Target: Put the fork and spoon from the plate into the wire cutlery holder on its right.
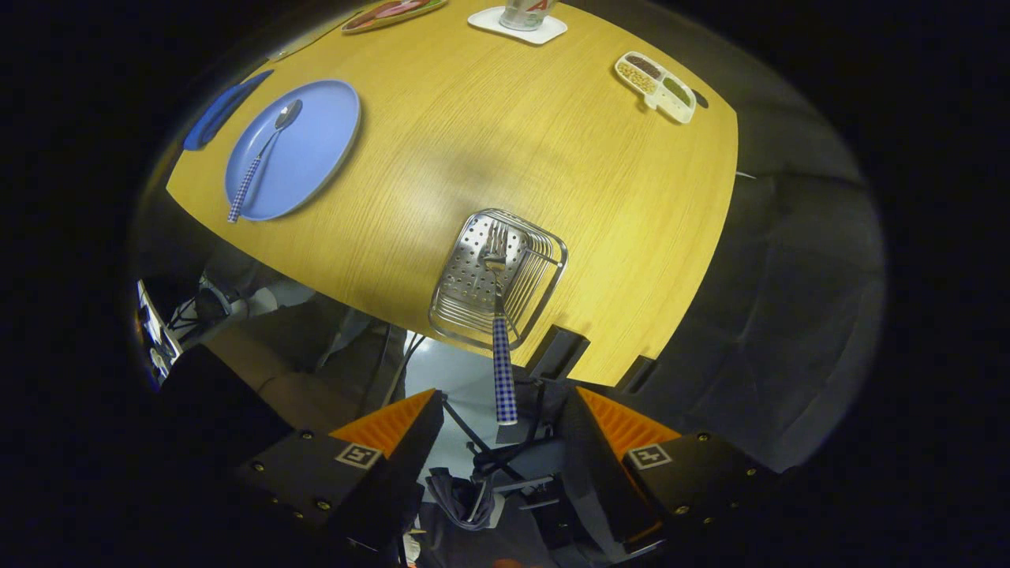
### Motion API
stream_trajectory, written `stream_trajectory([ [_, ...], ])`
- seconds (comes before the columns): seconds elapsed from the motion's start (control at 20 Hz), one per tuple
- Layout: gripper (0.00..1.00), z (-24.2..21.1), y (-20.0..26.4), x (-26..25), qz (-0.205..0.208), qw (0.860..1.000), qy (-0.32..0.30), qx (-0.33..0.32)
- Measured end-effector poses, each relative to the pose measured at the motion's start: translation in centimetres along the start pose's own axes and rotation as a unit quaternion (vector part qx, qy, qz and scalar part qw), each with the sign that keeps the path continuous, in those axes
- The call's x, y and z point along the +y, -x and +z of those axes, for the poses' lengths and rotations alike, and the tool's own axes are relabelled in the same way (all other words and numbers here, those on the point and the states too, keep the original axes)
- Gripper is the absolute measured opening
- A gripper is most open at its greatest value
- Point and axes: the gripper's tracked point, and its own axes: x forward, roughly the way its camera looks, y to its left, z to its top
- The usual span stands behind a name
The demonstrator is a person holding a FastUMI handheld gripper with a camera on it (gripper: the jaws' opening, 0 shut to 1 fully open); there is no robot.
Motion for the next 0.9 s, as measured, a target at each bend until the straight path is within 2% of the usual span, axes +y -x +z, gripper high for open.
stream_trajectory([
  [0.3,0.97,-0.1,3.7,1.5,-0.02,0.992,-0.076,-0.098],
  [0.6,0.98,1.2,6.2,6.3,-0.014,0.985,-0.079,-0.152],
  [0.9,0.98,3.1,7.1,10.1,-0.008,0.981,-0.077,-0.179],
])
